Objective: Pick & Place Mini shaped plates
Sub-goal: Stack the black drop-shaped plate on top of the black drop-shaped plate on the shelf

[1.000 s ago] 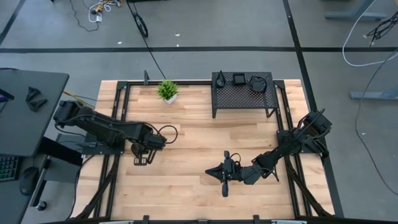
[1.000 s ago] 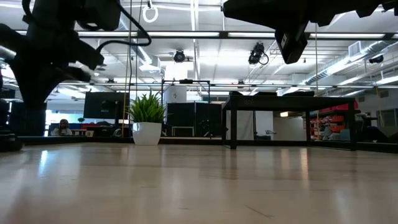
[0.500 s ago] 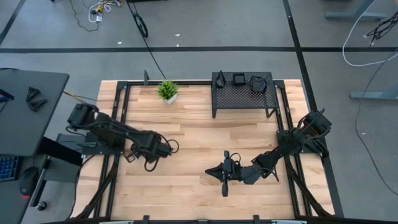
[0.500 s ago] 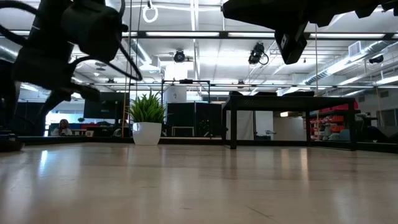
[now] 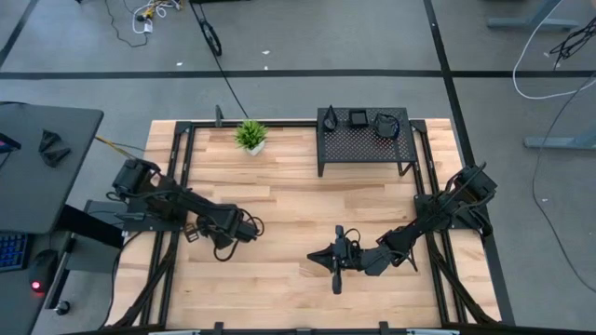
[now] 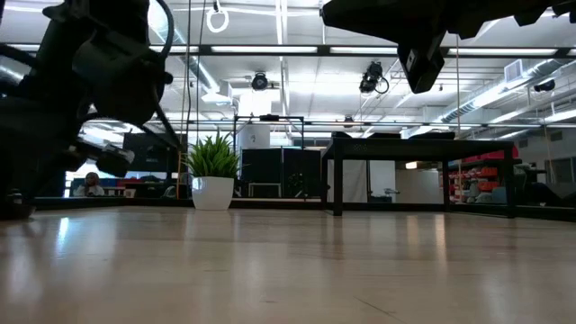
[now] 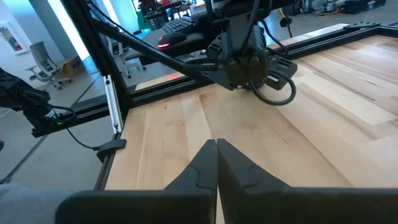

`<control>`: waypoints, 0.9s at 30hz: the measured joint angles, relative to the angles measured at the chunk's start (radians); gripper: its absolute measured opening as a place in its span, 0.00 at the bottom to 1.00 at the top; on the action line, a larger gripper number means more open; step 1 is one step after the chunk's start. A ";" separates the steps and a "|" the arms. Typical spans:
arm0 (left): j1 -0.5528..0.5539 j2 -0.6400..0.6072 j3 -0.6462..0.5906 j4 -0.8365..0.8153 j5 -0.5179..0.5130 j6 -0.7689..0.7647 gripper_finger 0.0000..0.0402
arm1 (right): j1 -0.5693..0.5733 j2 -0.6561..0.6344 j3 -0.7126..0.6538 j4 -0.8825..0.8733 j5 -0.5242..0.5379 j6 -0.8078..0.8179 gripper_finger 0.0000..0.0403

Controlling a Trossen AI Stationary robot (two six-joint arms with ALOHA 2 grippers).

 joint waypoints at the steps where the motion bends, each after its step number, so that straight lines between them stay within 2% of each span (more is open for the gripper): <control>1: 0.000 0.000 -0.009 -0.001 0.000 0.012 0.24 | 0.000 0.000 0.000 0.000 0.000 0.000 0.01; 9: -0.020 0.000 -0.040 0.071 0.000 0.021 0.23 | 0.000 0.000 0.000 -0.001 0.000 -0.003 0.01; 14: -0.042 0.000 -0.040 0.109 0.000 -0.030 0.22 | 0.000 0.000 0.000 -0.004 0.000 -0.003 0.01; 24: -0.064 0.000 -0.015 0.079 0.011 -0.137 0.02 | 0.000 0.000 0.000 -0.005 0.000 -0.003 0.01; 27: -0.060 0.000 0.021 0.045 0.013 -0.184 0.02 | 0.000 0.000 0.000 -0.005 0.000 -0.003 0.01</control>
